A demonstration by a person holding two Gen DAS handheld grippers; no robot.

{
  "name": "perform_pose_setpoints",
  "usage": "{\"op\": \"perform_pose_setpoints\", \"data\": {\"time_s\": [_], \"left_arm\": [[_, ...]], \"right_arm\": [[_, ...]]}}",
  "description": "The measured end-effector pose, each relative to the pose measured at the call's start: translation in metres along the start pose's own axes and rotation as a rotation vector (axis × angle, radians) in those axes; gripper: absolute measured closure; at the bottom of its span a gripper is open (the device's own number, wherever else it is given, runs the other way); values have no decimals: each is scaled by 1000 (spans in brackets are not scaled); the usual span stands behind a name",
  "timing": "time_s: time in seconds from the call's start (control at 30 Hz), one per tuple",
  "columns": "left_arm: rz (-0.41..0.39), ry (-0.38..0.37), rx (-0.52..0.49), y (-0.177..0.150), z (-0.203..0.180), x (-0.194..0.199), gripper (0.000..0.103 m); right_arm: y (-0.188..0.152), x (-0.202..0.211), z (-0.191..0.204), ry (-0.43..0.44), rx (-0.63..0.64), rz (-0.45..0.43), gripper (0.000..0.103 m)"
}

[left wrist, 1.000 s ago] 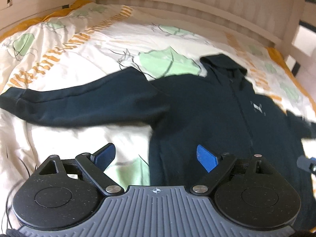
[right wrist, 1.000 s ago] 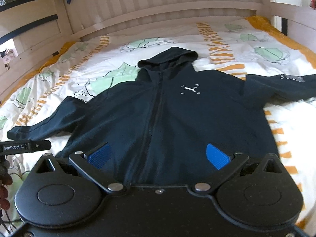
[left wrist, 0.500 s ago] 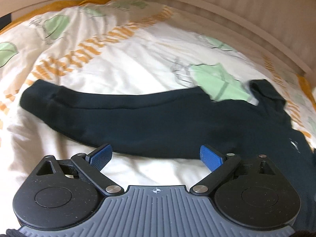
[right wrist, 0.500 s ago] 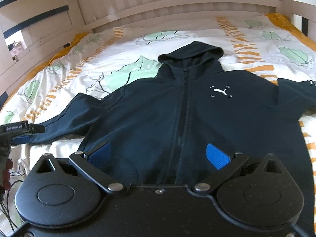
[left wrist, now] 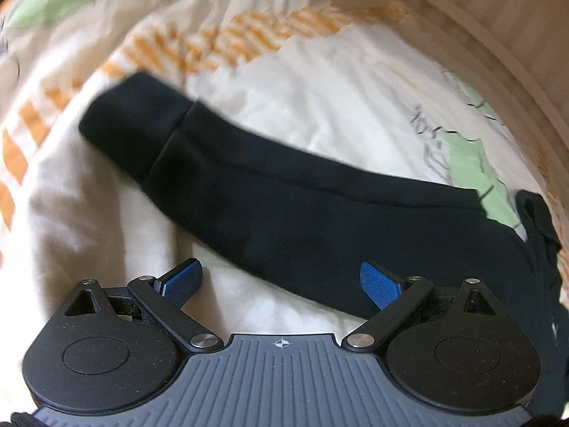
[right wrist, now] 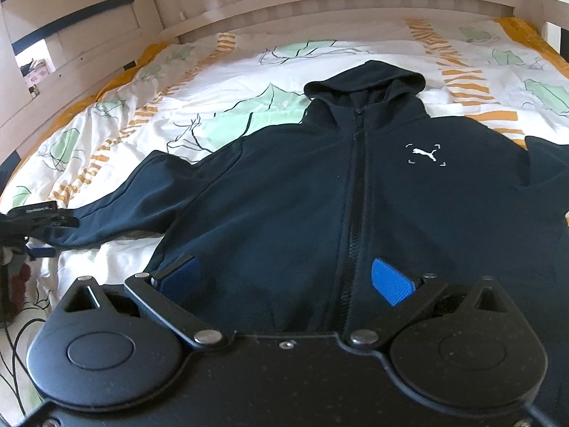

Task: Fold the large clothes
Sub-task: 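Grasp the black hoodie sleeve cuff with the left gripper and lift it, then carry the sleeve across the hoodie body with the left gripper and release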

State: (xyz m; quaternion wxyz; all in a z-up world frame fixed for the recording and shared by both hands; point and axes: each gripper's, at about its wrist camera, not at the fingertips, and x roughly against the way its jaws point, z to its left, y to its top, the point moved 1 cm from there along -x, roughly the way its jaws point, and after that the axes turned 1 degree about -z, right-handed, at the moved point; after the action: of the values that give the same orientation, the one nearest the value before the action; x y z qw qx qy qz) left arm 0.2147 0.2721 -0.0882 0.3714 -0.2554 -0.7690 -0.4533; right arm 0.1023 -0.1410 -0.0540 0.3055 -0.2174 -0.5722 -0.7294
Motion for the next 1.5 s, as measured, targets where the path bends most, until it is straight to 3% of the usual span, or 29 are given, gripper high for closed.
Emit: {"op": "perform_pose_setpoints", "data": {"time_s": [0.33, 0.5, 0.67, 0.7, 0.73, 0.8, 1.03, 1.37, 1.5], "left_arm": [[-97, 18, 36, 10, 5, -19, 7], [-129, -31, 110, 14, 14, -17, 10], [-163, -25, 185, 17, 25, -12, 54], [-172, -25, 195, 18, 27, -10, 71], [-183, -28, 201, 19, 27, -8, 81], [-202, -43, 194, 22, 24, -3, 84], [-294, -93, 37, 33, -22, 39, 88], [-411, -281, -242, 33, -147, 113, 88], [-414, -387, -333, 19, -204, 126, 88]], "right_arm": [[-10, -3, -4, -5, -17, 26, 1], [-18, -6, -8, -19, -31, 47, 1], [-24, -5, -10, -18, -50, 53, 1], [-25, -5, -11, -16, -55, 53, 1], [-25, -5, -11, -16, -57, 53, 1], [-26, -4, -13, -16, -61, 52, 1], [-29, 2, -24, -25, -94, 34, 1], [-40, 21, -48, -41, -146, 1, 1], [-45, 31, -60, -55, -164, -15, 1]]}}
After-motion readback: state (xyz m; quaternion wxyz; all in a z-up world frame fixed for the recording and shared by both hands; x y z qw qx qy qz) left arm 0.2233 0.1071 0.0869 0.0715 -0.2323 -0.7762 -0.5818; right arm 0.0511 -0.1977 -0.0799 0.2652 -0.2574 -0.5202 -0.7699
